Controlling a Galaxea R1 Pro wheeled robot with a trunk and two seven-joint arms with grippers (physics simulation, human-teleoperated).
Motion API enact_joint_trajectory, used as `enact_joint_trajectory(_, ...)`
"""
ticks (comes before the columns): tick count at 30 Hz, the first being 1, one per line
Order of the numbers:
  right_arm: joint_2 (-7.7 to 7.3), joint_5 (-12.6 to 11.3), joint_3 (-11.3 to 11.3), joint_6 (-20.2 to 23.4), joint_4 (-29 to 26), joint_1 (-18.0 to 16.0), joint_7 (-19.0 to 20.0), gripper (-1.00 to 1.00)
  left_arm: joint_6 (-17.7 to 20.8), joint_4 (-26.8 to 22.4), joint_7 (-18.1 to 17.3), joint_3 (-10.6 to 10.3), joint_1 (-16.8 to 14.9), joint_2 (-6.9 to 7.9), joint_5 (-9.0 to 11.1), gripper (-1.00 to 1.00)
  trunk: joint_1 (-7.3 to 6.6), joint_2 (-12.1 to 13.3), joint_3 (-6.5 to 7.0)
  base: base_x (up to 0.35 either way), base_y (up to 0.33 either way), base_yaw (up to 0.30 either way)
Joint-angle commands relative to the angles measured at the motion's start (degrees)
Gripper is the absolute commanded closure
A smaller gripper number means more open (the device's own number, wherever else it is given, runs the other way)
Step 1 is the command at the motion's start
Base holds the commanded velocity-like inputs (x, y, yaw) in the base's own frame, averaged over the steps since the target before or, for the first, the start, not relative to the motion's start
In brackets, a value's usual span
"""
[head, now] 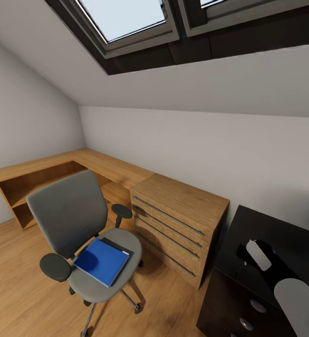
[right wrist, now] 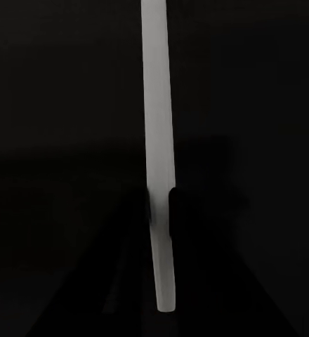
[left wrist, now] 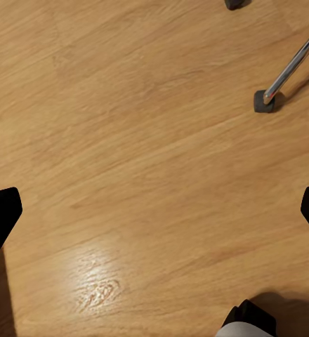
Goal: In the bedroom, organize the workspace by keeping the computer under the desk, ensuring the monitor is on the desk, placing the keyboard on the desk next to the monitor, placing the mouse on the desk next to the keyboard, moving the folder from the swivel chair onto the desk next to the mouse, stacking the notebook on top of the folder with the pen on top of the notebook, and positioning the swivel chair next to the desk.
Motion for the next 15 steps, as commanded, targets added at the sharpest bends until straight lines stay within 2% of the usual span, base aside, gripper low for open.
enact_joint_trajectory(1, -0.08, -0.81, 0.33, -0.03, -0.07, -0.04, -0.17, 1.0, -0.15, -0.11, 0.13, -0.14, 0.02, 0.02, 0.41, -1.0, 0.01, -0.04, -0.06, 0.0, 0.0, 0.0)
enact_joint_trajectory(15, -0.08, -0.84, 0.34, 0.25, 0.02, -0.07, -0.25, 1.0, -0.15, -0.11, 0.13, -0.14, 0.02, 0.02, 0.42, -1.0, 0.01, -0.04, -0.06, 0.0, 0.0, 0.0)
